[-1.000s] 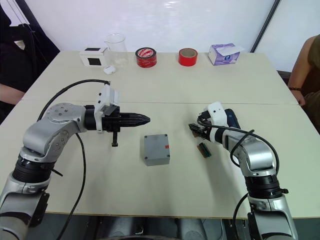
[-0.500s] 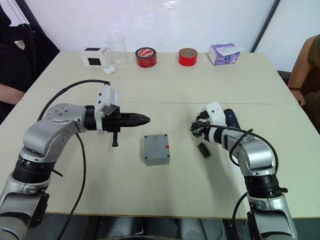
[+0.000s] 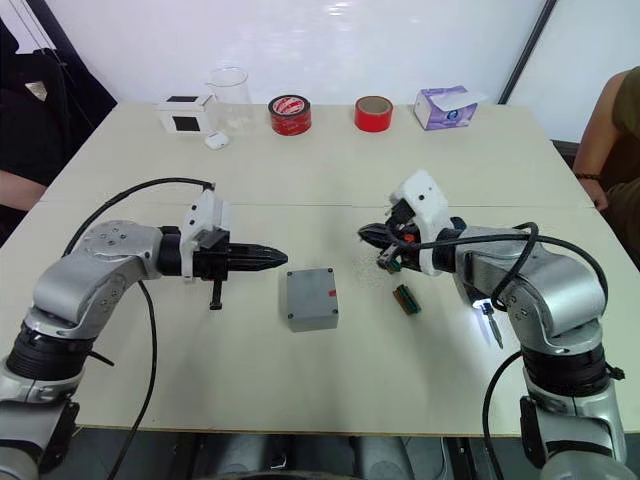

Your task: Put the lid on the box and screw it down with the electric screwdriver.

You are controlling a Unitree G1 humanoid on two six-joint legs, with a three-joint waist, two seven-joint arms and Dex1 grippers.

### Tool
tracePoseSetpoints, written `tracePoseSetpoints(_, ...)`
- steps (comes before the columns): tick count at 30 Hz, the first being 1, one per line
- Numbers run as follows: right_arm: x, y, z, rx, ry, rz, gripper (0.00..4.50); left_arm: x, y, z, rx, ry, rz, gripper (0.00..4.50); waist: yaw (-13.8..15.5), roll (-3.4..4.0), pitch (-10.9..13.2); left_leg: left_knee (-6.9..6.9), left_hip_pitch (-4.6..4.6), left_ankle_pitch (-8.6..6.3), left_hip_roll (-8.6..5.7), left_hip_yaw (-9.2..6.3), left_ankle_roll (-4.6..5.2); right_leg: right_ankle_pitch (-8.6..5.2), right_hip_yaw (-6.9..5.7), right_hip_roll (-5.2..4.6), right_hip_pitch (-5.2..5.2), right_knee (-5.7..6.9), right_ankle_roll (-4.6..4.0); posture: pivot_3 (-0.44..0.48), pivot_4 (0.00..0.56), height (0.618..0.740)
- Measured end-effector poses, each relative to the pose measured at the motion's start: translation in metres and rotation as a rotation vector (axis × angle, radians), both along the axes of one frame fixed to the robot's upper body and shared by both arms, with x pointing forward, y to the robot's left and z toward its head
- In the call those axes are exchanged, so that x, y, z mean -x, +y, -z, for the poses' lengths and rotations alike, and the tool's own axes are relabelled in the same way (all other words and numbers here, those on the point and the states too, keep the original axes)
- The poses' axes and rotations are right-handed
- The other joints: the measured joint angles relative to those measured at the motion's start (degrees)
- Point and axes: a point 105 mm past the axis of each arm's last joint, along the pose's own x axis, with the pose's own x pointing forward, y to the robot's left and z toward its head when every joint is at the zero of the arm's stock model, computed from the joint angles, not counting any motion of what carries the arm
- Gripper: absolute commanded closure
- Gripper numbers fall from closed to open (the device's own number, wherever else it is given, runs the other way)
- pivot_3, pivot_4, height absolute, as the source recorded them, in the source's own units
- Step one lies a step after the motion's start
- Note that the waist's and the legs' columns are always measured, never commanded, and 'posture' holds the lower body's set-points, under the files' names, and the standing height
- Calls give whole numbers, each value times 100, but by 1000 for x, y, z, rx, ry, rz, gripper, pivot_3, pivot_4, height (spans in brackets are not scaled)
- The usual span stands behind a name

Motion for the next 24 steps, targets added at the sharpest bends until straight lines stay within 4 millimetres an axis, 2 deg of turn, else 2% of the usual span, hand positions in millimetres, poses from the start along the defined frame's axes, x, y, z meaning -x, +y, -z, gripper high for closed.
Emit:
tracePoseSetpoints(4, 12, 23, 17, 46, 42, -107, 4467, 0, 0, 0, 0, -1, -3, 4500, 9, -1, 0, 1, -1, 0, -2, 2, 0, 0, 0, -3, 0, -1, 0, 0, 150, 740)
tracePoseSetpoints(6, 13, 27, 22, 58, 50, -123, 4467, 0, 0, 0, 1, 0, -4, 4500, 8, -1, 0, 1, -2, 0, -2, 3, 0, 0, 1, -3, 0, -2, 0, 0, 150, 740)
tracePoseSetpoints(17, -5, 23, 33, 86, 41, -78, 4467, 6, -2, 3, -1, -7, -2, 4500, 3, -1, 0, 1, -1, 0, -2, 3, 0, 0, 1, -2, -1, -2, 0, 0, 150, 740)
tracePoseSetpoints(24, -7, 25, 36, 94, 42, -84, 4467, 7, -1, 4, -7, -1, -6, 4500, 6, -1, 0, 1, -2, 0, -1, 3, 0, 0, 1, -2, -1, -2, 0, 0, 150, 740)
